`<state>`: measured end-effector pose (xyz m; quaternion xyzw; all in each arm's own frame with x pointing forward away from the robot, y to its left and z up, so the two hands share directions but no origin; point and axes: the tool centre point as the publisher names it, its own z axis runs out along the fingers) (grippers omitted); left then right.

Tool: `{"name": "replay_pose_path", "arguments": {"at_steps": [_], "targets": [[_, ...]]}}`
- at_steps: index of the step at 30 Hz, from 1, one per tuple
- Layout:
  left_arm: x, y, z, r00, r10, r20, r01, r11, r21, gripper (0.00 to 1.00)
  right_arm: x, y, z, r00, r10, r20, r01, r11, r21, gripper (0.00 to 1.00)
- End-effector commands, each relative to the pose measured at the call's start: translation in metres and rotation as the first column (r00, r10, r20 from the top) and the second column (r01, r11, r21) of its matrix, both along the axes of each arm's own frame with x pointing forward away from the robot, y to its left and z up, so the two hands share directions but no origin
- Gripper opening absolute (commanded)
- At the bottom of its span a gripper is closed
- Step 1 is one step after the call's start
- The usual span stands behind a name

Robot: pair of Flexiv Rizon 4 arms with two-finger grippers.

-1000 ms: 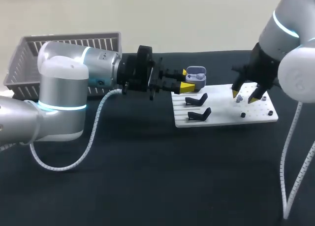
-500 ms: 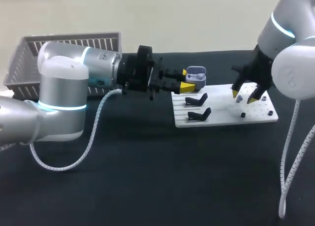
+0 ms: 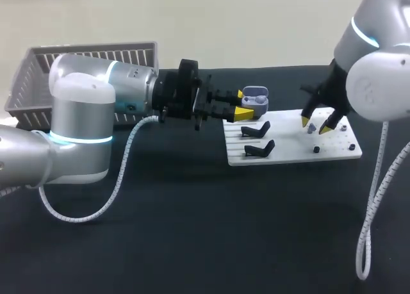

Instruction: Pick up each earbud case from the left stands, insert the matching earbuds, close the lid, and place the case in the box.

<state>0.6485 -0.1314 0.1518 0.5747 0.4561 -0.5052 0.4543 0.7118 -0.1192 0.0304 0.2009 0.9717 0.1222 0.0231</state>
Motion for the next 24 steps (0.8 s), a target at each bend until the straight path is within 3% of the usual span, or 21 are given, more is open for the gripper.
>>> {"name": "replay_pose_path", "arguments": {"at_steps": [1,13,24], "targets": [[0.0008,-0.0005,-0.0002,1.0,-0.001,0.0,0.001,1.0,0.001,0.0,-0.0002,-0.0003,0.0001,1.0,-0.002,-0.002,0.002,1.0,0.002,0.33],[0.0008,-0.0005,-0.0002,1.0,-0.001,0.0,0.001,1.0,0.001,0.0,-0.0038,-0.002,-0.0009,1.0,0.0,-0.019,0.0,1.0,0.002,0.24],[0.0008,-0.0005,-0.0002,1.0,-0.001,0.0,0.001,1.0,0.001,0.0,-0.0016,-0.0011,-0.0048,1.0,0.007,-0.03,-0.007,1.0,0.005,0.23]]}}
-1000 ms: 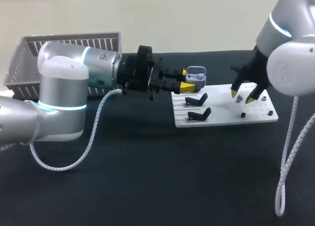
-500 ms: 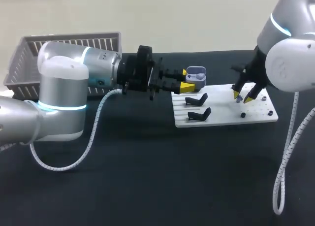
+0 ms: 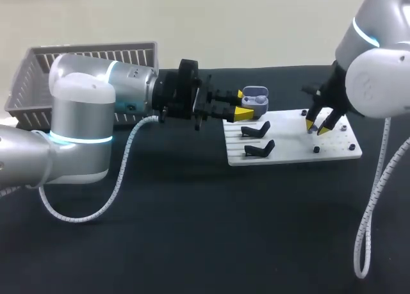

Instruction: Pick up each earbud case from the left stands, insert the matching earbuds, close the lid, and place the case in the box.

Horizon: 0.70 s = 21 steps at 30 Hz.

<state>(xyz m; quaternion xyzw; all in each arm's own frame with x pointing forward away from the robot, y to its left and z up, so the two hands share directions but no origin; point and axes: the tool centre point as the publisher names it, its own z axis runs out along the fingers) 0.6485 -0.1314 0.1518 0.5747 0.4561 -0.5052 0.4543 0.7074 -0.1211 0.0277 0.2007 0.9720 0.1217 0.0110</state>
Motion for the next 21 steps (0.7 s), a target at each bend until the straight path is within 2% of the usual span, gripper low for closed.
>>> {"name": "replay_pose_path", "arguments": {"at_steps": [1,2,3,4,5,8,13,19,21], "targets": [[0.001,-0.001,0.0,1.0,-0.001,0.0,0.001,1.0,0.001,0.0,0.003,0.001,-0.003,1.0,0.005,-0.008,-0.005,1.0,0.002,0.23],[0.001,-0.001,0.0,1.0,-0.001,0.0,0.001,1.0,0.001,0.0,0.003,0.001,-0.003,1.0,0.007,-0.009,-0.007,1.0,0.002,0.22],[0.001,-0.001,0.0,1.0,-0.001,0.0,0.001,1.0,0.001,0.0,0.004,0.002,-0.003,1.0,0.009,-0.01,-0.009,1.0,0.003,0.16],[0.001,-0.001,0.0,1.0,-0.001,0.0,0.001,1.0,0.001,0.0,0.004,0.002,-0.003,1.0,0.01,-0.01,-0.01,1.0,0.003,0.02],[0.001,-0.001,0.0,1.0,-0.001,0.0,0.001,1.0,0.001,0.0,0.004,0.002,-0.003,1.0,0.012,-0.009,-0.012,1.0,0.003,0.0],[0.001,-0.001,0.0,1.0,-0.001,0.0,0.001,1.0,0.001,0.0,0.005,0.002,0.0,1.0,0.014,-0.008,-0.014,1.0,0.002,0.0],[0.001,-0.001,0.0,1.0,-0.001,0.0,0.001,1.0,0.001,0.0,-0.004,0.001,0.018,1.0,0.005,0.008,-0.005,1.0,0.019,0.0],[0.001,-0.001,0.0,1.0,-0.001,0.0,0.001,1.0,0.001,0.0,-0.023,-0.004,0.055,1.0,-0.012,0.017,0.011,0.999,0.041,0.0],[0.001,-0.001,0.0,1.0,-0.001,0.0,0.001,1.0,0.001,0.0,-0.031,-0.004,0.074,1.0,0.002,0.03,-0.003,0.999,0.045,0.0]]}}
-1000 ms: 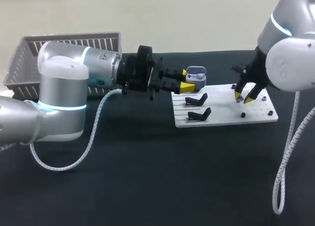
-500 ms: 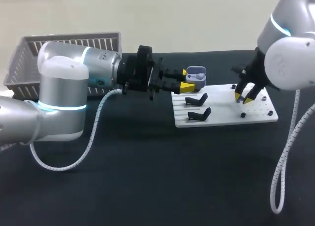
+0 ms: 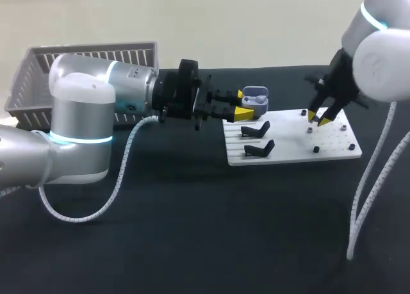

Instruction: Pick up each earbud case from the left stands, insert the matching earbuds, close the lid, and place the case in the box.

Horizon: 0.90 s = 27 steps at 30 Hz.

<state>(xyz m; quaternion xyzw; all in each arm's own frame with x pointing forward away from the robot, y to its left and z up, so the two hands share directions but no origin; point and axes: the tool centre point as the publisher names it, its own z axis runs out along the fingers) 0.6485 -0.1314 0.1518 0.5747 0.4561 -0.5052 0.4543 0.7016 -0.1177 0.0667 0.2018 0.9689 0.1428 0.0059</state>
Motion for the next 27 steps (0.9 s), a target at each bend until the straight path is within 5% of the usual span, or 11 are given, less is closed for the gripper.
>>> {"name": "replay_pose_path", "arguments": {"at_steps": [1,15,27], "targets": [[0.001,-0.001,0.0,1.0,-0.001,0.0,0.001,1.0,0.001,0.0,-0.028,-0.007,0.042,0.999,0.015,0.029,-0.015,1.0,0.001,0.0],[0.001,-0.001,0.0,1.0,-0.001,0.0,0.001,1.0,0.001,0.0,-0.062,0.037,0.145,0.967,0.252,0.039,-0.253,0.967,0.018,0.0],[0.001,-0.001,0.0,1.0,-0.001,0.0,0.001,1.0,0.001,0.0,-0.07,0.096,0.164,0.891,0.451,-0.045,-0.453,0.889,-0.07,0.0]]}}
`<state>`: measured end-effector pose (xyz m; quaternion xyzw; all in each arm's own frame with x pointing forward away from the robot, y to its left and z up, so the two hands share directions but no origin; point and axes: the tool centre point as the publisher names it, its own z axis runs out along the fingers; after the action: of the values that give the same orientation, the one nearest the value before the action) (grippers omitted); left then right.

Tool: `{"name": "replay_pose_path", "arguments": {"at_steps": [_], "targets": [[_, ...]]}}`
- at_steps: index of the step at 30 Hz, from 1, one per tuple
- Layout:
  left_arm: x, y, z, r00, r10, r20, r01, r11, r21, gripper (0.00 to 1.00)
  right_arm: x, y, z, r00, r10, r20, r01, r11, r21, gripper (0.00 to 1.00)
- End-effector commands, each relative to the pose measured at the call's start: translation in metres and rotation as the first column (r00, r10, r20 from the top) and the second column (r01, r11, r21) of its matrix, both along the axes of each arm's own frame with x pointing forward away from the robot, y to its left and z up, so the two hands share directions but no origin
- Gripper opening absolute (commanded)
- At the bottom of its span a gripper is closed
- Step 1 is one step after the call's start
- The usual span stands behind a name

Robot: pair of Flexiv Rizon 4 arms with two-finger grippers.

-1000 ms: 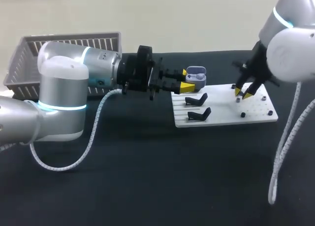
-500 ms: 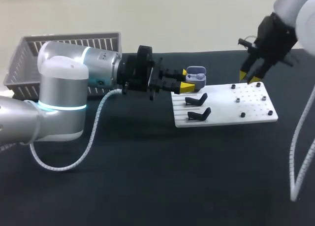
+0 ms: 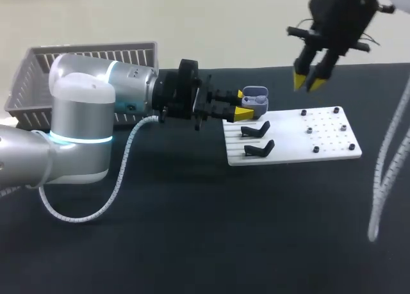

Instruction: Pick up each earbud case from the left stands, insert the matching earbuds, close the lid, and place the case in the box.

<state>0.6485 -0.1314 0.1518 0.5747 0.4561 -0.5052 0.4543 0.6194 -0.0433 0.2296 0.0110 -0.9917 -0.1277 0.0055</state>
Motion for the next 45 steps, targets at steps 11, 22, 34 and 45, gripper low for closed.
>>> {"name": "replay_pose_path", "arguments": {"at_steps": [11,22,34,45], "targets": [[0.001,-0.001,0.0,1.0,-0.001,0.0,0.001,1.0,0.001,0.0,0.008,0.054,-0.001,0.987,0.152,-0.05,-0.157,0.98,-0.119,0.0],[0.001,-0.001,0.0,1.0,-0.001,0.0,0.001,1.0,0.001,0.0,-0.002,0.065,-0.003,0.982,0.185,-0.025,-0.186,0.969,-0.163,0.0],[0.001,-0.001,0.0,1.0,-0.001,0.0,0.001,1.0,0.001,0.0,-0.005,0.077,-0.01,0.972,0.224,0.075,-0.203,0.955,-0.218,0.0],[0.001,-0.001,0.0,1.0,-0.001,0.0,0.001,1.0,0.001,0.0,0.0,0.083,-0.02,0.964,0.25,0.088,-0.223,0.944,-0.242,0.0]]}}
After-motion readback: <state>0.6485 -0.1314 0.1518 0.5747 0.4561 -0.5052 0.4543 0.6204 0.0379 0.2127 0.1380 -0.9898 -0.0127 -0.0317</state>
